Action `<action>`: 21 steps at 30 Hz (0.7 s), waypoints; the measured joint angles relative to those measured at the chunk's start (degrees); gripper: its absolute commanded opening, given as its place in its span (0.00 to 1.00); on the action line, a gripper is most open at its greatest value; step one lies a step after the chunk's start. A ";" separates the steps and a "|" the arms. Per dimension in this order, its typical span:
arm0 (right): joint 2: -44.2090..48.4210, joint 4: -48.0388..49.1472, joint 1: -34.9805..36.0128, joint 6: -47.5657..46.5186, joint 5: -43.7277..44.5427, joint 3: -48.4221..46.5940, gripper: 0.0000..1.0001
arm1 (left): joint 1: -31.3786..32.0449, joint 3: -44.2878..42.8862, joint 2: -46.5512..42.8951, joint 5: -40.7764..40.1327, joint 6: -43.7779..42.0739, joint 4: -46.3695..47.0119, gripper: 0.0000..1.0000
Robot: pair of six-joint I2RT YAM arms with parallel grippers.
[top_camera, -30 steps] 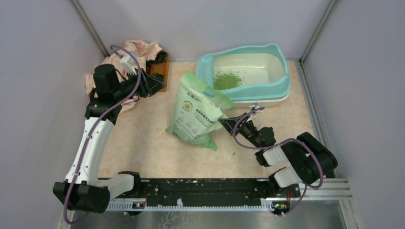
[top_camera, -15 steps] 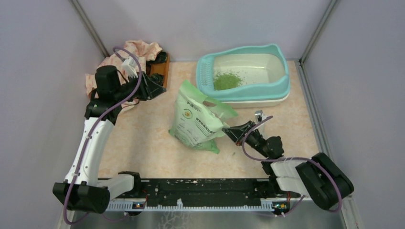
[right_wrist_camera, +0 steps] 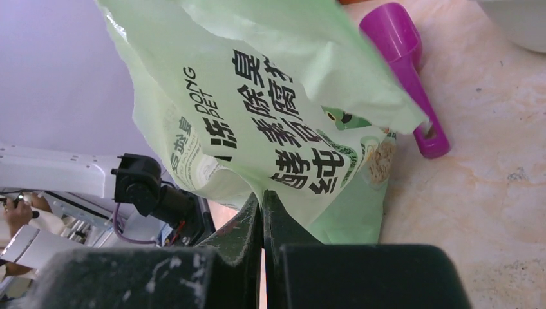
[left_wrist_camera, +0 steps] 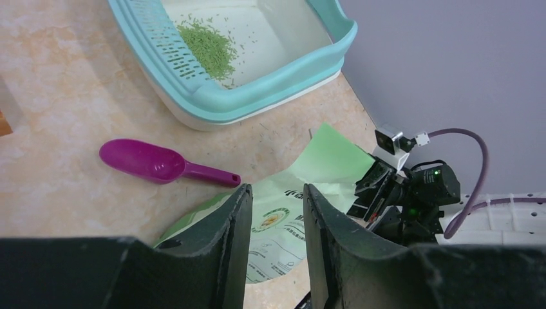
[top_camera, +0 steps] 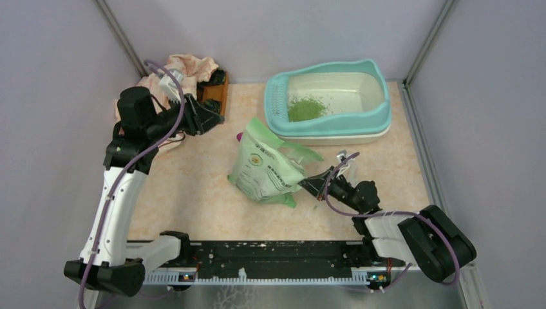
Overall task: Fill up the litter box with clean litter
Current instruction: Close the cat litter bag at the center of the board.
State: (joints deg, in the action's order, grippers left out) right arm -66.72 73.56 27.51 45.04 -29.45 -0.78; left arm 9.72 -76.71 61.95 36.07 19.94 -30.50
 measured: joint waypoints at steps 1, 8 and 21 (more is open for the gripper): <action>-0.31 -0.26 0.00 0.04 -0.09 0.02 0.00 | 0.09 -0.17 -0.28 -0.04 0.00 -0.02 0.41; 2.84 -9.44 0.00 -1.55 0.87 -0.09 0.00 | 1.31 -0.24 -0.55 -0.44 0.70 -0.63 0.46; 10.54 -22.38 0.00 -5.55 1.92 -1.44 0.00 | 11.17 3.06 4.42 -2.43 -2.47 2.19 0.99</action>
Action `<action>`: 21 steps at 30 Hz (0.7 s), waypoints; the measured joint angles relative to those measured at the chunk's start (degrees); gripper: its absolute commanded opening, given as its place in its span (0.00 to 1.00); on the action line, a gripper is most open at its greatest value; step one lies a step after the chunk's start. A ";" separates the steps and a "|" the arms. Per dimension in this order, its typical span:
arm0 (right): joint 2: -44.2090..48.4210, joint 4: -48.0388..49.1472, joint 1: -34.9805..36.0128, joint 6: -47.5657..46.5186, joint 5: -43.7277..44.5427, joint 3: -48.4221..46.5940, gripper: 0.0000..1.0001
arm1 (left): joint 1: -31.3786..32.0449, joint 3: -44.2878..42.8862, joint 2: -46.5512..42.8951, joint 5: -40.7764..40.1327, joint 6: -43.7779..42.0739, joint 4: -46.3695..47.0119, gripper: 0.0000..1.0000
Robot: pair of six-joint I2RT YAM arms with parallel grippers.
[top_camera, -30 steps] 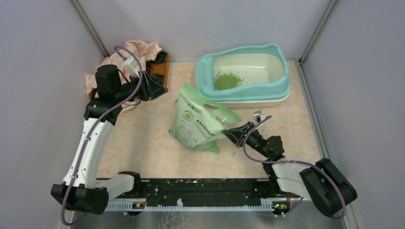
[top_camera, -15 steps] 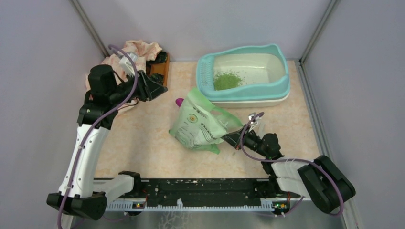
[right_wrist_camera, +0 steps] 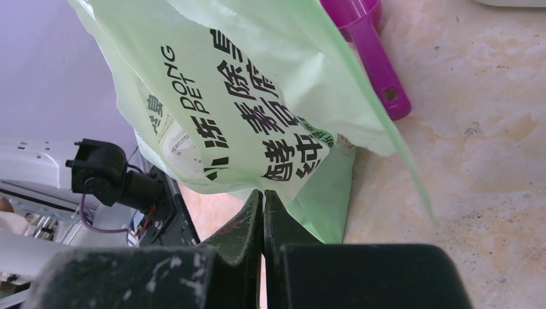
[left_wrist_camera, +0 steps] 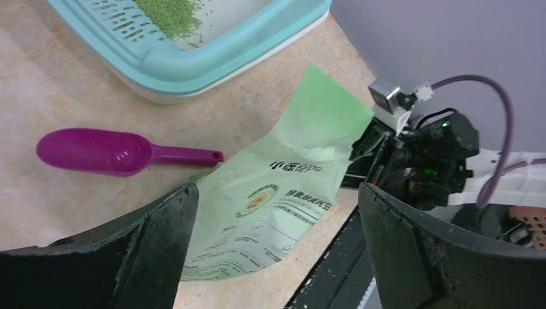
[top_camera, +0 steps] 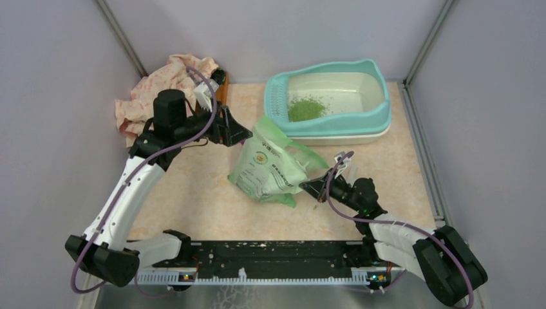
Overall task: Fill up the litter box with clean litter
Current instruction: Close the cat litter bag at the center of the board.
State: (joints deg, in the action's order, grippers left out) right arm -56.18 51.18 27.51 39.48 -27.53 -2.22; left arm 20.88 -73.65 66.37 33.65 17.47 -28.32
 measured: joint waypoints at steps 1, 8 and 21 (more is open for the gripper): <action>0.00 -0.31 0.00 -0.09 -0.02 -0.17 0.00 | 0.00 0.98 -0.07 -0.11 -1.07 0.57 0.99; -0.07 -1.29 0.00 -0.46 -0.57 -0.90 0.00 | 2.10 5.77 2.73 0.09 -7.89 4.24 0.99; -0.07 -2.01 0.00 -0.46 -1.40 -1.36 0.00 | 6.69 6.80 7.37 0.59 -16.55 8.15 0.78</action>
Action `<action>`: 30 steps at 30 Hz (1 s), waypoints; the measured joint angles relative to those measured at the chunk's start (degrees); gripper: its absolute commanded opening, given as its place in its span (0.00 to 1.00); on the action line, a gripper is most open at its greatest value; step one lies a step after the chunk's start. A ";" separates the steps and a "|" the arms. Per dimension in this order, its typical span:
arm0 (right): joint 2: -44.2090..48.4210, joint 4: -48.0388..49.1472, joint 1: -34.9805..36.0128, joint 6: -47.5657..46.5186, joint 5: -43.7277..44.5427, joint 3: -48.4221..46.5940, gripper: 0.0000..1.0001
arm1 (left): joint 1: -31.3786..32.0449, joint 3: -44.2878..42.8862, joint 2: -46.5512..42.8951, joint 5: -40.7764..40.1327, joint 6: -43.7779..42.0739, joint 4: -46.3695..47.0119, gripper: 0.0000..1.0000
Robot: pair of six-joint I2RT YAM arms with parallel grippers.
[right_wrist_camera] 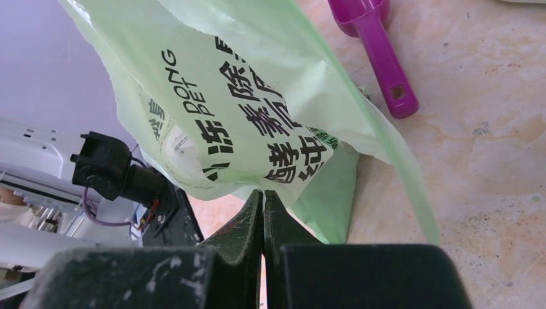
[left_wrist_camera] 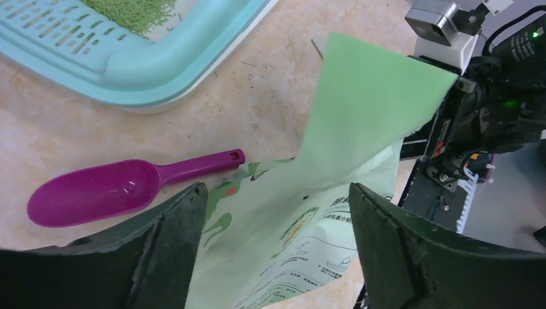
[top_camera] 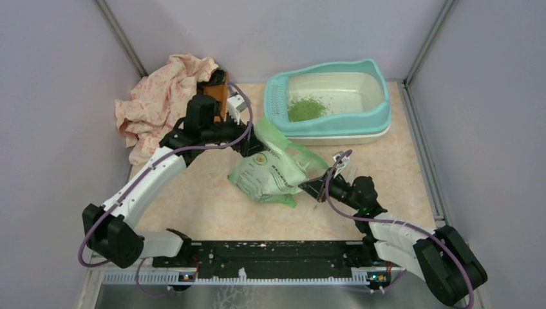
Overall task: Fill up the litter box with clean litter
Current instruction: Close the cat litter bag at the center of the board.
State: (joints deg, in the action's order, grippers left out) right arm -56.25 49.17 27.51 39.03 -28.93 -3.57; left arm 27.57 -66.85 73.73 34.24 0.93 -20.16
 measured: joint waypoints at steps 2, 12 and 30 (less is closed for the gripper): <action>0.00 -0.04 -0.02 0.00 -0.28 0.00 0.00 | 0.11 -0.57 1.33 0.55 -0.92 0.09 0.62; 0.09 -1.20 -1.46 0.02 -2.84 0.00 0.00 | -0.22 -7.63 9.46 3.21 -5.68 -5.33 0.00; 11.67 -40.22 -5.01 -11.61 -8.17 -16.46 0.76 | -8.83 -19.58 13.18 10.14 -1.88 -26.51 0.00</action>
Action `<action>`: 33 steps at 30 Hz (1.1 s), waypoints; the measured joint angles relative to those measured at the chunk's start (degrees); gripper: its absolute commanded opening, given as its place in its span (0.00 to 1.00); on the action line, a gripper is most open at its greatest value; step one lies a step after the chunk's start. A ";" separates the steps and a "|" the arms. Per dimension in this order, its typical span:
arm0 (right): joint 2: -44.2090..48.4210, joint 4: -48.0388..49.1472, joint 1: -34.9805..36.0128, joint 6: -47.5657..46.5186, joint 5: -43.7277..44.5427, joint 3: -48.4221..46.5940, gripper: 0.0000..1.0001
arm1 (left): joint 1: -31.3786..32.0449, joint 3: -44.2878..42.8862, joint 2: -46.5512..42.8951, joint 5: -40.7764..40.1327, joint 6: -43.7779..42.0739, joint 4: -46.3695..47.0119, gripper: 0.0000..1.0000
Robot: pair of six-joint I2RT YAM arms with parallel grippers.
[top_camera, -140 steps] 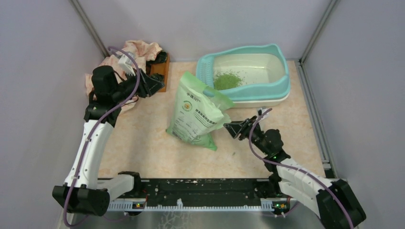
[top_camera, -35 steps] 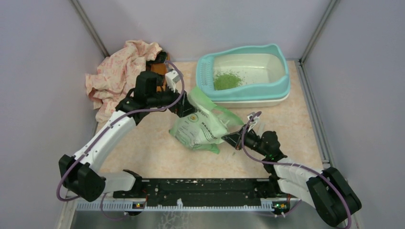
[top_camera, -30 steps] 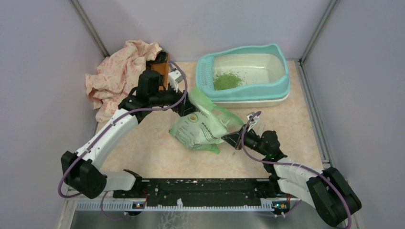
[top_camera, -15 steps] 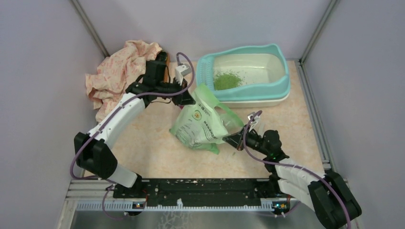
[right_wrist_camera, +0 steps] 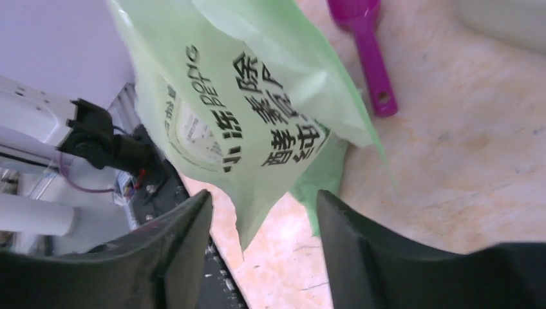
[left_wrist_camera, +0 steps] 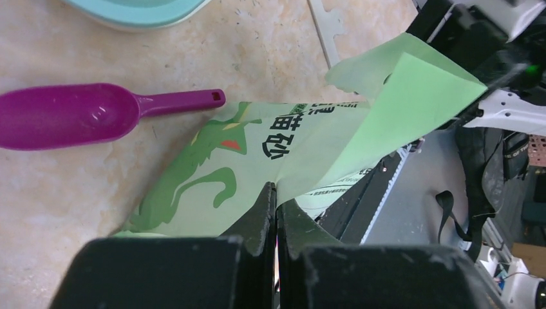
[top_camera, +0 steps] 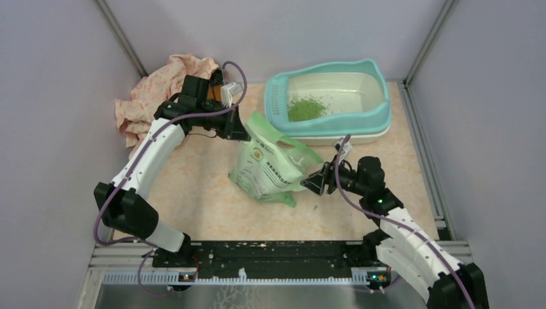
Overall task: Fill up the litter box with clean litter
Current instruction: Close the cat litter bag at the center of the board.
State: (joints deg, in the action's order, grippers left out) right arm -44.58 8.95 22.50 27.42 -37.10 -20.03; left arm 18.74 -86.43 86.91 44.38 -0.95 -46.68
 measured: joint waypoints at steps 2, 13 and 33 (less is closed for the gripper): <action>3.23 -4.13 -0.15 -2.21 1.60 -1.97 0.88 | 0.00 -0.04 -0.02 -0.44 0.57 -0.79 0.00; 2.56 -18.97 10.93 -20.22 11.52 -23.12 0.98 | -0.15 0.48 -0.90 -1.36 2.73 -1.36 0.00; -30.21 -27.54 21.07 -37.62 19.39 -42.16 0.00 | -0.15 0.52 -1.36 -2.08 3.87 -1.38 0.00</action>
State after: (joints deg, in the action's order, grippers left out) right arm -74.78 -18.59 43.57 -10.20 -17.72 -62.19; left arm 18.59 -85.91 85.56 42.30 2.92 -48.05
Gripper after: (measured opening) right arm 0.245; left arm 0.005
